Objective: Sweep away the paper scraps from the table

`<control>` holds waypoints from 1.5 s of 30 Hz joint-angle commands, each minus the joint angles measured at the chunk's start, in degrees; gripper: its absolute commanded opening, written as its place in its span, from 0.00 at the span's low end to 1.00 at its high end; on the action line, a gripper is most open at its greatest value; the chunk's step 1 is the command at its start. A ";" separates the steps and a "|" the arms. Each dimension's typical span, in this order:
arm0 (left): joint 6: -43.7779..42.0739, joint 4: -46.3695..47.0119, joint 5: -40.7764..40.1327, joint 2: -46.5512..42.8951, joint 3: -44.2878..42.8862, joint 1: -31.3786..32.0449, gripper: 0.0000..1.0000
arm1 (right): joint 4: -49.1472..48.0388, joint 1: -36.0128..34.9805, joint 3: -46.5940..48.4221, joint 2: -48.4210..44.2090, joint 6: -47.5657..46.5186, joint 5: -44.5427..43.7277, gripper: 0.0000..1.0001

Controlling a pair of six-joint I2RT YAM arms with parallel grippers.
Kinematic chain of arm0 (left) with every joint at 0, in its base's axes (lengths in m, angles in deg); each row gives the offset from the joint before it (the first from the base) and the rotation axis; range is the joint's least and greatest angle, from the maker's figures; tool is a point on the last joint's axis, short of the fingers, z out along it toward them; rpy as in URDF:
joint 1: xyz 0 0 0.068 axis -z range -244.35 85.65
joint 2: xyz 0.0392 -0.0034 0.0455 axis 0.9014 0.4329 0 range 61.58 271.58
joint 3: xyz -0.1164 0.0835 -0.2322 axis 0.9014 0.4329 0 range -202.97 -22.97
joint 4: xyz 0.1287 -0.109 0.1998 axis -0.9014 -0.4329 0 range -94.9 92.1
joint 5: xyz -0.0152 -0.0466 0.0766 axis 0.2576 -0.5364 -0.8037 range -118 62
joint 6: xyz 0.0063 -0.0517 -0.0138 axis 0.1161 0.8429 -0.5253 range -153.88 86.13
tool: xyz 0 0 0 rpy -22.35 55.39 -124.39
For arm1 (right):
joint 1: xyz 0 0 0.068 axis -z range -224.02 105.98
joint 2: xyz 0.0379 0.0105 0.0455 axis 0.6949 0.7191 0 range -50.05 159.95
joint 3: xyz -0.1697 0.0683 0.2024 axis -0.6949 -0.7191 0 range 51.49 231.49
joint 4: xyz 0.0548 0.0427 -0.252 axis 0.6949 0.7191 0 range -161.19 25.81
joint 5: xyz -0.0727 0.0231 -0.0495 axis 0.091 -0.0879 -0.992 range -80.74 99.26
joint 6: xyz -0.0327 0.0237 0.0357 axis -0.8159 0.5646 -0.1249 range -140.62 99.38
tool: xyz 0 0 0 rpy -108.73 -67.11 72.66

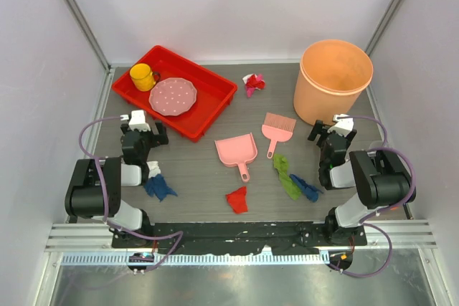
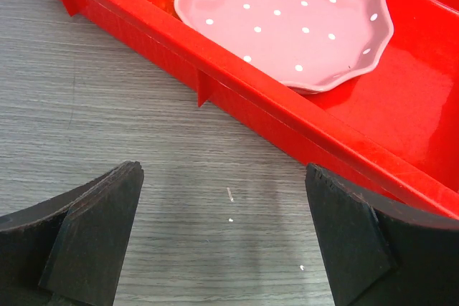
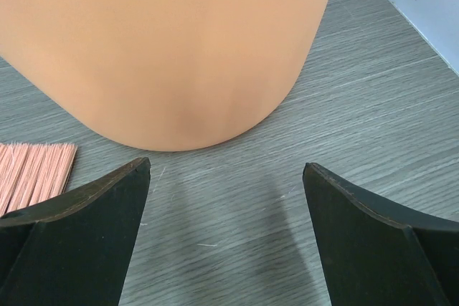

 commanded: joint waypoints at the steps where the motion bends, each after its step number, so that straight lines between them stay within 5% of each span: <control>1: -0.32 1.76 0.40 -0.56 -1.02 0.00 1.00 | -2.34 -0.16 0.36 -1.38 -0.73 -1.87 0.93; 3: -0.32 1.76 0.48 -0.56 -1.02 0.00 1.00 | 1.68 -0.25 1.76 -6.46 0.06 -2.84 0.93; 7: -0.50 1.76 1.01 -0.56 -1.02 0.00 1.00 | 25.39 -0.16 9.40 -16.92 4.43 -3.46 0.92; 11: -1.03 1.77 1.80 -1.78 -2.07 -0.09 1.00 | 46.05 -0.34 22.03 -21.94 10.85 5.66 0.80; 15: -4.52 -34.15 2.68 -9.26 -18.48 -0.09 1.00 | 67.81 -6.37 31.37 -23.27 15.26 2.27 0.72; 21: -13.31 -64.91 -1.19 -12.16 -38.71 -0.79 1.00 | 88.84 -17.21 41.14 -20.64 20.08 -11.28 0.72; 26: -13.60 -81.61 7.32 -12.78 -47.50 -0.70 1.00 | 94.59 -22.03 43.08 -17.56 26.33 -8.73 0.72; 32: -10.87 -91.12 12.44 -13.04 -52.52 -0.70 1.00 | 96.88 -30.47 45.18 -10.63 31.60 -10.58 0.72; 45: -10.78 -93.77 14.81 -13.13 -52.26 -0.70 1.00 | 101.28 -34.09 54.33 8.28 32.23 -7.34 0.70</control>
